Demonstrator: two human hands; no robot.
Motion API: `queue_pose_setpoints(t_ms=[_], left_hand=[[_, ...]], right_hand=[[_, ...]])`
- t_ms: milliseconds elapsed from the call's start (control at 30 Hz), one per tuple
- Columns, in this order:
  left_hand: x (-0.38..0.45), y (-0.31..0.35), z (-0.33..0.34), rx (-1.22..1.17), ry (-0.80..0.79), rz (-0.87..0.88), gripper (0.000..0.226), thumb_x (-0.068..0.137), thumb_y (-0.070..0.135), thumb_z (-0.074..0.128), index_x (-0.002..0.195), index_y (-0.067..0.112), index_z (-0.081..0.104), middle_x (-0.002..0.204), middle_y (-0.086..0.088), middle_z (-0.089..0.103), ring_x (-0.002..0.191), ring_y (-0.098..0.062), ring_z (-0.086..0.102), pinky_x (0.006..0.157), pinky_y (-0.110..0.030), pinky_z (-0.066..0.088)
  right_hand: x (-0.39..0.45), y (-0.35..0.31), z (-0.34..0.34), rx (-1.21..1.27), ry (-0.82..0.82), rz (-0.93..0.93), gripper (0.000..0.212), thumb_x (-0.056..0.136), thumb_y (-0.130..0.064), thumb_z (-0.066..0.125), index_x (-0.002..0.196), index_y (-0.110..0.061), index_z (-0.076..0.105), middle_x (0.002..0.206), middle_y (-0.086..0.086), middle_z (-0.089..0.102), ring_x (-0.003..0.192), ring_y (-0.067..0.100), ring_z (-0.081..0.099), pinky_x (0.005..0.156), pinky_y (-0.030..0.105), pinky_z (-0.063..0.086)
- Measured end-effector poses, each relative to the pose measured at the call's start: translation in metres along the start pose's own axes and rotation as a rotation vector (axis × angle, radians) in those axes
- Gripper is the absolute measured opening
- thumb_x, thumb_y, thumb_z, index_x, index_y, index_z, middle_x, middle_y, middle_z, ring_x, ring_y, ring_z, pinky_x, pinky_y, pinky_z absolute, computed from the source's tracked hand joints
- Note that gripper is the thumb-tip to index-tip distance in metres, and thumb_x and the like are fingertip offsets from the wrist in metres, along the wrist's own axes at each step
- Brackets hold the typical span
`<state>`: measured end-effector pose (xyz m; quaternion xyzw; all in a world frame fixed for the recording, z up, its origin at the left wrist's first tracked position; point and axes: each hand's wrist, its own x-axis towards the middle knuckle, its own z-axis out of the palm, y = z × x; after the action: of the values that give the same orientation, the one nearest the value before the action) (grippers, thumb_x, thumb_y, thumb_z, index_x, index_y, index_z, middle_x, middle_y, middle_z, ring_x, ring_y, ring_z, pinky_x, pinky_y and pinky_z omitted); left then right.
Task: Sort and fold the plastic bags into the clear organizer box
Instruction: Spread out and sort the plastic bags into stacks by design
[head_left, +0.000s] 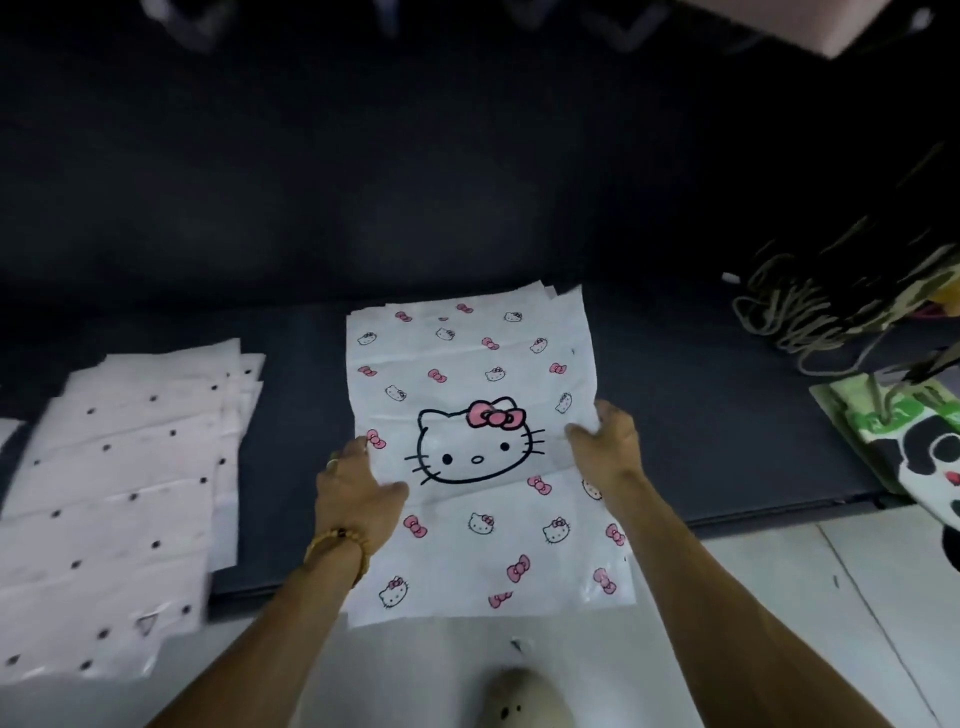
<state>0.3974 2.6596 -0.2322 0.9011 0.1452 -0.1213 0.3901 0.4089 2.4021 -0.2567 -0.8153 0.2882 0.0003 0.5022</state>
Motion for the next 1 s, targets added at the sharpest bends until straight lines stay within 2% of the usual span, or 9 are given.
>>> queue_pose_setpoints(t_ms=[133,200,300,400,500,633,767,900,1000], left_hand=[[0.014,-0.024,-0.023,-0.1,-0.06,0.024,0.04,0.073,0.002,0.066,0.111,0.01,0.055,0.111,-0.01,0.053,0.107,-0.026,0.052,0.092,-0.038,0.048],[0.022,-0.031,-0.025,-0.127,-0.083,0.055,0.049,0.077,0.005,0.067,0.123,0.007,0.052,0.118,-0.01,0.052,0.113,-0.024,0.049,0.097,-0.033,0.044],[0.029,-0.04,-0.03,-0.218,-0.086,0.043,0.042,0.085,0.019,0.065,0.124,0.012,0.053,0.12,-0.005,0.055,0.112,-0.022,0.053,0.097,-0.032,0.043],[0.029,-0.045,-0.045,-0.311,0.002,0.035,0.018,0.092,0.025,0.056,0.106,0.014,0.06,0.101,-0.001,0.062,0.096,-0.021,0.059,0.075,-0.022,0.043],[0.025,-0.054,-0.07,-0.466,0.033,0.026,0.023,0.095,0.021,0.052,0.113,0.011,0.06,0.108,-0.004,0.062,0.1,-0.02,0.057,0.091,-0.029,0.045],[0.009,-0.081,-0.122,-0.609,0.01,0.07,0.024,0.097,0.018,0.048,0.116,0.014,0.06,0.121,-0.006,0.059,0.113,-0.025,0.056,0.101,-0.046,0.044],[-0.005,-0.131,-0.191,-0.662,0.021,0.094,0.019,0.097,0.019,0.049,0.113,0.019,0.06,0.12,-0.004,0.06,0.113,-0.024,0.056,0.102,-0.046,0.044],[-0.009,-0.198,-0.263,-0.665,0.079,0.053,0.02,0.097,0.017,0.049,0.114,0.018,0.059,0.122,-0.007,0.059,0.114,-0.025,0.055,0.103,-0.046,0.043],[-0.008,-0.251,-0.312,-0.676,0.183,-0.022,0.018,0.097,0.015,0.05,0.113,0.015,0.059,0.12,-0.011,0.06,0.113,-0.028,0.055,0.103,-0.045,0.042]], right_hand=[[-0.003,-0.016,0.029,-0.119,0.016,0.024,0.013,0.084,-0.003,0.051,0.085,-0.015,0.057,0.08,0.002,0.065,0.063,0.015,0.061,0.046,0.022,0.046],[-0.003,-0.018,0.03,-0.178,0.009,0.072,0.009,0.083,-0.008,0.052,0.081,-0.016,0.056,0.077,0.002,0.062,0.061,0.016,0.059,0.044,0.02,0.042],[-0.011,-0.026,0.023,-0.219,0.092,0.123,0.007,0.084,-0.015,0.054,0.085,-0.011,0.058,0.077,0.004,0.062,0.071,0.025,0.061,0.052,0.023,0.042],[-0.026,-0.039,0.016,-0.272,0.233,0.035,0.012,0.09,-0.017,0.05,0.08,-0.011,0.05,0.077,0.006,0.055,0.074,0.027,0.054,0.057,0.023,0.039],[-0.054,-0.068,0.027,-0.216,0.295,-0.037,0.011,0.094,-0.021,0.05,0.086,-0.014,0.052,0.093,0.008,0.054,0.083,0.024,0.052,0.075,0.028,0.044],[-0.117,-0.121,0.077,0.015,0.242,-0.114,0.026,0.097,-0.024,0.051,0.117,-0.01,0.061,0.106,0.003,0.065,0.099,0.019,0.06,0.087,0.03,0.045],[-0.181,-0.168,0.153,0.212,0.146,-0.165,0.011,0.096,-0.02,0.051,0.102,-0.02,0.061,0.098,-0.001,0.066,0.102,0.019,0.063,0.09,0.036,0.051],[-0.228,-0.204,0.231,0.258,0.049,-0.188,0.014,0.096,-0.017,0.052,0.09,-0.025,0.062,0.084,-0.003,0.066,0.089,0.021,0.066,0.083,0.037,0.054],[-0.252,-0.22,0.298,0.236,-0.067,-0.183,0.018,0.096,-0.014,0.051,0.085,-0.025,0.062,0.089,-0.001,0.067,0.088,0.019,0.067,0.085,0.04,0.056]])
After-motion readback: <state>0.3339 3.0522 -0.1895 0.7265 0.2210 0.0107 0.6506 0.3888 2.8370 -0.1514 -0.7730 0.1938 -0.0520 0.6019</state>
